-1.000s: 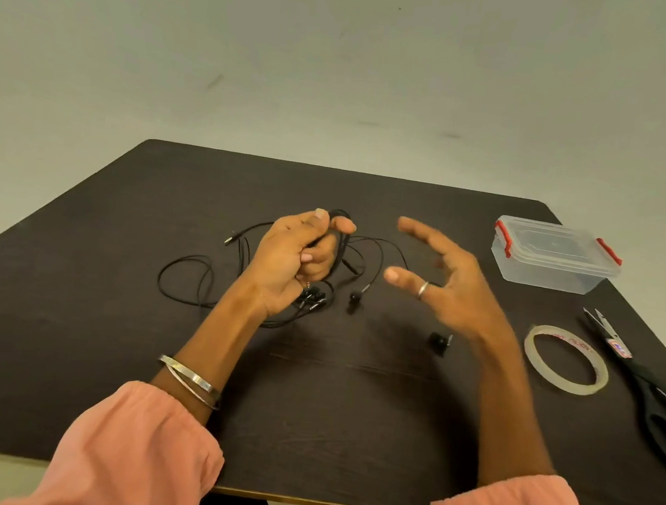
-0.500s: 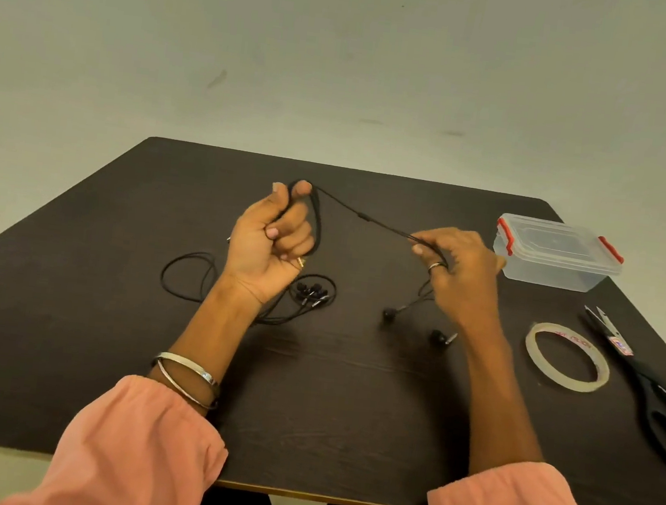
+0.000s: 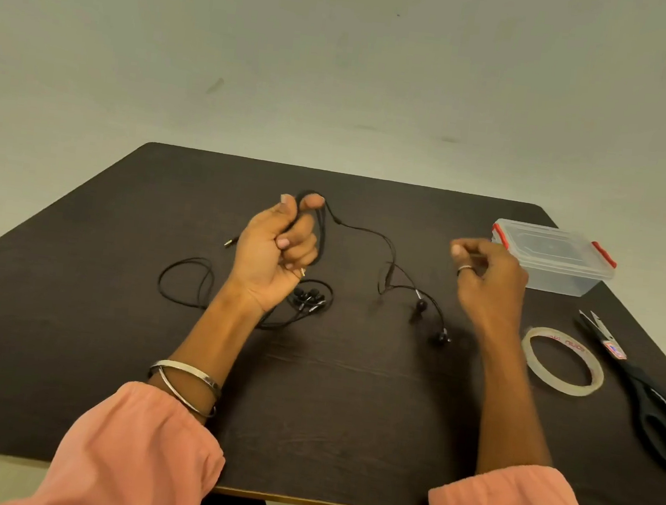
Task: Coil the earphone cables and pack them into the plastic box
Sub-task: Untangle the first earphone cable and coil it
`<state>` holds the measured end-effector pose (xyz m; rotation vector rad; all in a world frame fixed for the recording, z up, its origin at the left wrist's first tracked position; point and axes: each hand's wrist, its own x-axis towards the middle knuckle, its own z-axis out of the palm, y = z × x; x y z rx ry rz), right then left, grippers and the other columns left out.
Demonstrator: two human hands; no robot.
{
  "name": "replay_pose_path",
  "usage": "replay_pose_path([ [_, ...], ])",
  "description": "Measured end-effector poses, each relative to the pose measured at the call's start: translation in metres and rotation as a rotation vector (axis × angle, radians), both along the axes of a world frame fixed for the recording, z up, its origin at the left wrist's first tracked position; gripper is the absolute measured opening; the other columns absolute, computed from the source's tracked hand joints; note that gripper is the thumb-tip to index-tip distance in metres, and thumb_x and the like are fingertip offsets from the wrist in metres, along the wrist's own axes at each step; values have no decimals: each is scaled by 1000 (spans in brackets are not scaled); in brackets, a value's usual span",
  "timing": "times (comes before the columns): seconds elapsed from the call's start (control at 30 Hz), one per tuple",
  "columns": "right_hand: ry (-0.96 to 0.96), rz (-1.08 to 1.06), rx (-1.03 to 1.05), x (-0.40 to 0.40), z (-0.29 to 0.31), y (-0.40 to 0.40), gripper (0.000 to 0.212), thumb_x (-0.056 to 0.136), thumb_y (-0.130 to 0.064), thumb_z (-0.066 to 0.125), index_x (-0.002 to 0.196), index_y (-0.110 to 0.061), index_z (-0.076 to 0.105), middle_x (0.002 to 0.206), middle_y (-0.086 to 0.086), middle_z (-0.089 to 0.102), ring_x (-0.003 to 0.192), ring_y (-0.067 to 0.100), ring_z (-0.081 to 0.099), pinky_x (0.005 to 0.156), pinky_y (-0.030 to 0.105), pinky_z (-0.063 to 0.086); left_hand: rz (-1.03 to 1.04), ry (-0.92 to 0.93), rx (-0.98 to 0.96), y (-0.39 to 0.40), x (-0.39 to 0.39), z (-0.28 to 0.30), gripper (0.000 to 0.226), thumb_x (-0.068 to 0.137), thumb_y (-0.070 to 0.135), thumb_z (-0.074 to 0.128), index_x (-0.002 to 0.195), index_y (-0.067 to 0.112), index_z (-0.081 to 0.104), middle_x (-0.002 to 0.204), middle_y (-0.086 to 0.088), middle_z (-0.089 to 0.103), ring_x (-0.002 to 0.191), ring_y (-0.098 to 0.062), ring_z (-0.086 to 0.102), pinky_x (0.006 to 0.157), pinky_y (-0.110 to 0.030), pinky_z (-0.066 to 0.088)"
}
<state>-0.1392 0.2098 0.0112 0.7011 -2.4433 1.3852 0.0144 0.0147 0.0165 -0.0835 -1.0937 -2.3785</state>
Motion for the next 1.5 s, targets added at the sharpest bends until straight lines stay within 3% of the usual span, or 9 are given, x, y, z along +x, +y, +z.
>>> replay_pose_path([
  [0.13, 204, 359, -170, 34, 3, -28, 35, 87, -28, 65, 120, -15, 63, 114, -2, 67, 106, 4, 59, 92, 20, 46, -62, -40, -123, 10, -1, 0, 40, 100, 26, 30, 95, 4, 63, 43, 10, 31, 35, 0, 22, 37, -18, 15],
  [0.27, 261, 625, -19, 62, -6, -60, 61, 81, -14, 66, 138, -12, 45, 129, 3, 58, 119, 10, 52, 102, 17, 36, -137, -10, -183, 12, 2, 2, 42, 96, 27, 33, 92, 7, 70, 43, 11, 32, 37, -3, 15, 37, -18, 17],
  [0.43, 12, 650, -134, 62, -9, -64, 18, 89, -5, 60, 104, -15, 64, 91, -9, 66, 82, -3, 60, 76, 12, 46, -133, 42, -79, 7, 2, 3, 44, 97, 28, 31, 93, 5, 68, 43, 11, 34, 38, -6, 12, 36, -17, 17],
  [0.63, -371, 701, -236, 54, -1, -53, 18, 97, -8, 51, 104, -8, 67, 59, -1, 52, 46, 11, 46, 41, 22, 40, -22, -27, 24, 3, -3, 1, 46, 103, 30, 23, 113, -1, 56, 47, 8, 36, 35, -1, 24, 37, -16, 19],
  [0.73, -146, 690, 117, 54, -6, -54, 20, 95, -12, 57, 111, -6, 67, 66, -1, 64, 51, 0, 57, 53, 12, 44, 31, -66, 45, 1, -4, 1, 45, 104, 28, 24, 123, -4, 51, 53, 6, 39, 38, -3, 26, 39, -16, 22],
  [0.9, 82, 741, 358, 55, -8, -52, 16, 93, -15, 58, 105, -10, 69, 70, 1, 67, 62, 14, 62, 62, 24, 49, 194, -181, 31, 3, -6, 2, 32, 103, 12, 28, 123, -3, 49, 67, 0, 49, 51, -9, 37, 50, -21, 33],
  [1.13, 244, 743, 415, 55, -4, -47, 11, 91, -20, 60, 96, -16, 69, 63, -15, 56, 53, -1, 50, 54, 12, 33, 261, -287, -64, 9, -12, -3, 15, 103, 6, 31, 109, 4, 45, 69, -2, 59, 56, -13, 53, 63, -28, 52],
  [1.27, 335, 768, 477, 55, -4, -45, 9, 89, -21, 57, 87, -18, 65, 63, -11, 56, 53, 3, 47, 55, 27, 40, 344, -346, -235, 20, -16, -4, 23, 103, 5, 31, 91, 9, 49, 66, -1, 62, 59, -15, 61, 90, -43, 50],
  [1.5, 326, 778, 363, 49, -3, -37, 31, 88, -14, 62, 119, -15, 65, 102, 1, 73, 90, 16, 67, 80, 33, 53, 490, -377, -628, 16, -16, -14, 23, 105, 10, 26, 96, 12, 48, 86, -2, 66, 79, -17, 72, 89, -35, 54],
])
